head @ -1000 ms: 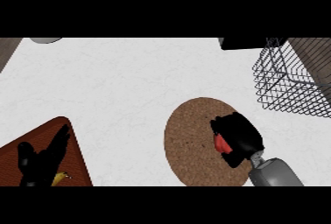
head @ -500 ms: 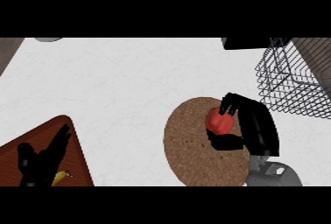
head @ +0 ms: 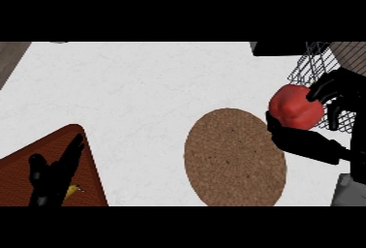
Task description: Pick the bell pepper from the placemat and place it in the basket
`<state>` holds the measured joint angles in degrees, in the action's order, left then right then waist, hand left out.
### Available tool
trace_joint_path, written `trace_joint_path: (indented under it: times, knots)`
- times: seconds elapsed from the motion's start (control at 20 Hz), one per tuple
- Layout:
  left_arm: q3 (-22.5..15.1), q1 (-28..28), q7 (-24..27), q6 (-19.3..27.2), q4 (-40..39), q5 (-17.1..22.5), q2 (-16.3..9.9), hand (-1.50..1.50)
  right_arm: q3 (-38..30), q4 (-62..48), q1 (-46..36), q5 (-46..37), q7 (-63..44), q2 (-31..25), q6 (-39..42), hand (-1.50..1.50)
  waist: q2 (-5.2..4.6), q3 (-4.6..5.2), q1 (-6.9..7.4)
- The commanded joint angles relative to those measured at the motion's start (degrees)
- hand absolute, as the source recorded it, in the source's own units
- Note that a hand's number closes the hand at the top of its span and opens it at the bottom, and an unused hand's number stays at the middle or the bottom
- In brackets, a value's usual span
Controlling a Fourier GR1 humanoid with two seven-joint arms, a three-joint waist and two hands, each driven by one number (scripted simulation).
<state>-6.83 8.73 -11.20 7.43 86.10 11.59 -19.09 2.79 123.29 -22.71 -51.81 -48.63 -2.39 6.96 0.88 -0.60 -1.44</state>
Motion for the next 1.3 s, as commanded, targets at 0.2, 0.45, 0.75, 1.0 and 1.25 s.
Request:
trace_joint_path:
  times: [0.2,0.45,0.75,1.0,1.25]
  knots:
    - [0.2,-1.1,-4.0,-1.2,-4.6,0.3,0.2,0.0,-17.5,-0.4,-15.6,7.3,-9.6,-8.8,8.4,1.5,-0.83,0.62,0.96]
    - [-0.1,1.2,1.1,-2.4,-7.6,-0.4,1.7,0.0,-24.8,-8.2,-20.6,12.7,-8.7,-15.9,11.6,1.5,-0.92,0.67,1.08]
    - [2.7,0.2,-0.5,-5.2,-7.4,1.5,-1.0,0.0,-27.2,-19.2,-20.8,13.1,-1.7,-21.7,10.5,1.5,-1.1,0.64,1.77]
    - [-0.7,-2.2,-3.5,-0.7,-5.8,-2.8,2.6,0.0,-29.6,-30.0,-19.7,13.3,8.5,-24.4,5.3,1.5,-1.31,0.56,1.99]
    - [1.0,-2.0,-3.6,-3.2,-6.0,-0.8,2.0,0.0,-31.2,-34.5,-18.4,15.8,11.6,-22.8,2.3,1.5,-1.1,0.58,1.86]
